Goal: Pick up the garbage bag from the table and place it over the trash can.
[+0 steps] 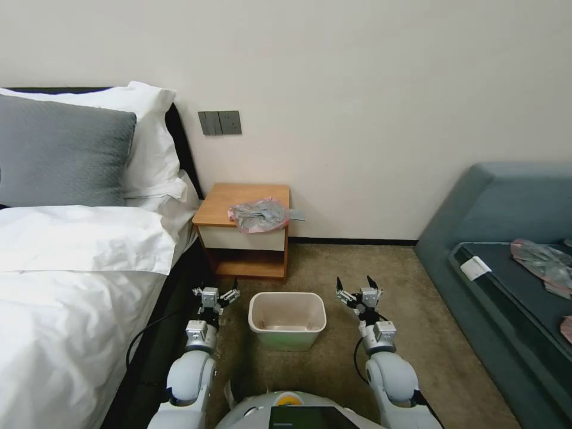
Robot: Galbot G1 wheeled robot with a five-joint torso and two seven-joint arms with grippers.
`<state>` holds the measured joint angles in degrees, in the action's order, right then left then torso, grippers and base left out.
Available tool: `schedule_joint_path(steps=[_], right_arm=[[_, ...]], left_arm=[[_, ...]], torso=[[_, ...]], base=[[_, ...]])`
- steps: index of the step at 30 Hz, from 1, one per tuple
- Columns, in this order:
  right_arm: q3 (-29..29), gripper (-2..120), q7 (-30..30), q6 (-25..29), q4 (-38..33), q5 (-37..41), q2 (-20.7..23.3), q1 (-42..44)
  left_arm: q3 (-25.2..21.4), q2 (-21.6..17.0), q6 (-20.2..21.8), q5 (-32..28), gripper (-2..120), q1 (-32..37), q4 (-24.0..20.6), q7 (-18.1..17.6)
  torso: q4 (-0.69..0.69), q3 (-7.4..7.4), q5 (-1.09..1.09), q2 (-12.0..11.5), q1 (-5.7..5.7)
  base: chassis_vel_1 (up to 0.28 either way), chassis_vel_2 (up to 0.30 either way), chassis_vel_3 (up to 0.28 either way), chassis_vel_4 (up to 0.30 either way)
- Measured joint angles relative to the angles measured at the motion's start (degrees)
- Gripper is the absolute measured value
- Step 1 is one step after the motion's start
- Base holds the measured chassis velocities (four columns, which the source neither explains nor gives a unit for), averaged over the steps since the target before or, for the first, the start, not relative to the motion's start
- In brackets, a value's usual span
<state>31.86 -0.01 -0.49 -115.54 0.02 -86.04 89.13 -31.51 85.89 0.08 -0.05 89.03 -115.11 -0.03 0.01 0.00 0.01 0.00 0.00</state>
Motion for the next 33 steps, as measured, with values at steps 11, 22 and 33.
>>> schedule_joint_path(steps=[11,22,33], right_arm=[[5.96,100,0.82,-7.92,-15.18,0.95,-1.52,4.44],[11.74,100,2.20,-18.04,-28.24,4.57,-3.95,10.44],[10.96,100,2.30,-18.58,-28.15,8.90,-3.38,10.84]], left_arm=[[-0.25,-1.32,4.20,-2.52,100,3.99,-10.96,-1.50],[-0.52,-3.93,9.52,-4.45,100,9.04,-25.26,-3.19],[-1.23,-4.40,12.43,-7.11,100,11.91,-28.81,-4.53]], torso=[[0.00,0.00,0.00,0.00,0.00],[-0.04,0.00,0.00,0.01,0.00],[0.00,0.00,-0.01,0.01,0.00]], base=[[0.000,0.000,0.000,0.000],[0.000,0.000,0.000,0.000],[0.000,0.000,0.000,0.000]])
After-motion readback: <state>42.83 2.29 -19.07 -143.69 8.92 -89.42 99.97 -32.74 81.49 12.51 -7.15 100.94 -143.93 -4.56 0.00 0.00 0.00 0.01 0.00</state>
